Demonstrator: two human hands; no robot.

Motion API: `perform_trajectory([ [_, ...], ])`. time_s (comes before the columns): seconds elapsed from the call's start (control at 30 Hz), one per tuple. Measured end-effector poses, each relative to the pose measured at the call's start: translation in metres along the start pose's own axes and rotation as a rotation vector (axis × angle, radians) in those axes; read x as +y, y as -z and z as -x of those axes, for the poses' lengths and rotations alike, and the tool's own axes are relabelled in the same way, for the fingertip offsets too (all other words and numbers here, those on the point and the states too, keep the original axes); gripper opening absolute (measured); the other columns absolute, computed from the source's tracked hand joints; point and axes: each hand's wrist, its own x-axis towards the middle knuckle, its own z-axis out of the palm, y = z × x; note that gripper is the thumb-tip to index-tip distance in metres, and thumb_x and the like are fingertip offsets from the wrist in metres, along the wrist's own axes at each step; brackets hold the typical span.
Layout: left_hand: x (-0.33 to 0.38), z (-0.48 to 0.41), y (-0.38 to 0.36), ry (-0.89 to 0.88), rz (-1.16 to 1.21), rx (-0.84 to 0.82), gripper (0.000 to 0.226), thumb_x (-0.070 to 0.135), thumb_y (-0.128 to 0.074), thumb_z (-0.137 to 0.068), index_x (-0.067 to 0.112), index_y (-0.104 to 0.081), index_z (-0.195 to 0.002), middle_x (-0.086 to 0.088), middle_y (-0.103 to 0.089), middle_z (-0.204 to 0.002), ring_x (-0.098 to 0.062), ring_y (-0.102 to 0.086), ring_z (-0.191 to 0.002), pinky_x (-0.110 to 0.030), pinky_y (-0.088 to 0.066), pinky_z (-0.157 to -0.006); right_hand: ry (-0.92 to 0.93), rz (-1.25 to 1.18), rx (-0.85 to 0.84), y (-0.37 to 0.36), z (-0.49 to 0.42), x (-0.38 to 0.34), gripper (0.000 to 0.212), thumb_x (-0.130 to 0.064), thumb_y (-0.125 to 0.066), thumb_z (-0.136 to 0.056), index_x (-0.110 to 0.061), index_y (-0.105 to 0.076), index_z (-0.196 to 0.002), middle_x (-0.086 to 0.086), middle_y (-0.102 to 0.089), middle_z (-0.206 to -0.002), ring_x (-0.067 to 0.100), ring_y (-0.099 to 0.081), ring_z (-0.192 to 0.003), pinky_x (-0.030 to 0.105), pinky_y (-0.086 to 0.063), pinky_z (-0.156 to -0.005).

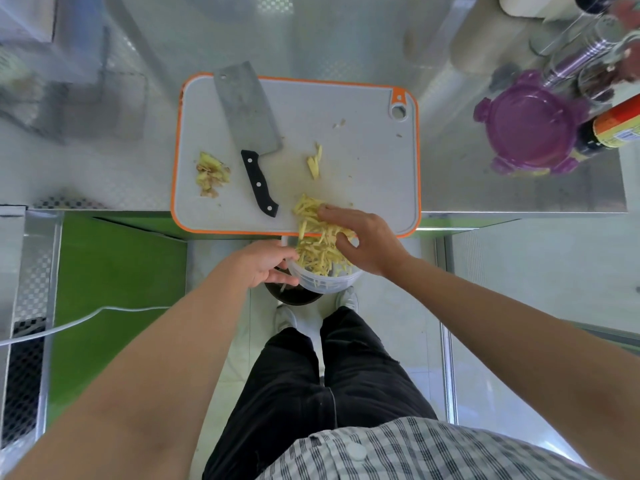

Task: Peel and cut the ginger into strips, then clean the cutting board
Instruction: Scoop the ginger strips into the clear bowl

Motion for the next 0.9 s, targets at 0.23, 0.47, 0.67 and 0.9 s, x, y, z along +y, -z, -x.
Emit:
perform_trajectory([
  [0.23,-0.004,0.003,-0.002,-0.004,0.011,0.012,0.027,0.005,-0.06,-0.091,0.005,-0.052,-0.117,-0.013,-0.045,-0.098,-0.039,-0.068,-0.087,-0.037,-0.059,-0.07,0.078,-0.026,-0.052,-0.005,0.027,-0.008,0.041,-0.015,-0.044,-0.083,-0.013,-0.069,-0.114,0.002,-0.066,-0.121,0.016,-0.062,-0.111,0.028,-0.047,-0.096],
  [0.47,-0.002,0.0,0.003,0.009,0.003,0.006,0.036,0.006,-0.062,-0.09,0.005,-0.051,-0.124,-0.013,-0.046,-0.1,-0.035,-0.069,-0.08,-0.038,-0.059,-0.074,0.029,-0.057,0.126,0.01,-0.02,-0.005,0.033,-0.014,-0.044,-0.08,-0.011,-0.071,-0.097,0.001,-0.063,-0.094,0.01,-0.056,-0.068,0.029,-0.052,-0.067],
  [0.67,0.0,-0.005,0.008,0.015,0.023,0.029,0.039,0.003,-0.064,-0.088,0.002,-0.053,-0.125,-0.017,-0.047,-0.106,-0.038,-0.07,-0.083,-0.041,-0.059,-0.08,-0.159,0.025,0.056,0.013,-0.077,0.01,0.06,-0.014,-0.05,-0.076,-0.008,-0.048,-0.135,0.014,-0.043,-0.142,0.029,-0.041,-0.131,0.041,-0.032,-0.111],
  [0.9,0.0,-0.005,0.013,-0.002,0.032,0.018,0.042,0.002,-0.065,-0.086,0.003,-0.052,-0.126,-0.015,-0.046,-0.106,-0.03,-0.069,-0.072,-0.045,-0.057,-0.084,-0.168,-0.006,-0.156,-0.003,-0.089,-0.001,0.065,-0.01,-0.039,-0.084,-0.007,-0.029,-0.148,0.009,-0.022,-0.157,0.02,-0.011,-0.147,0.034,0.004,-0.119],
])
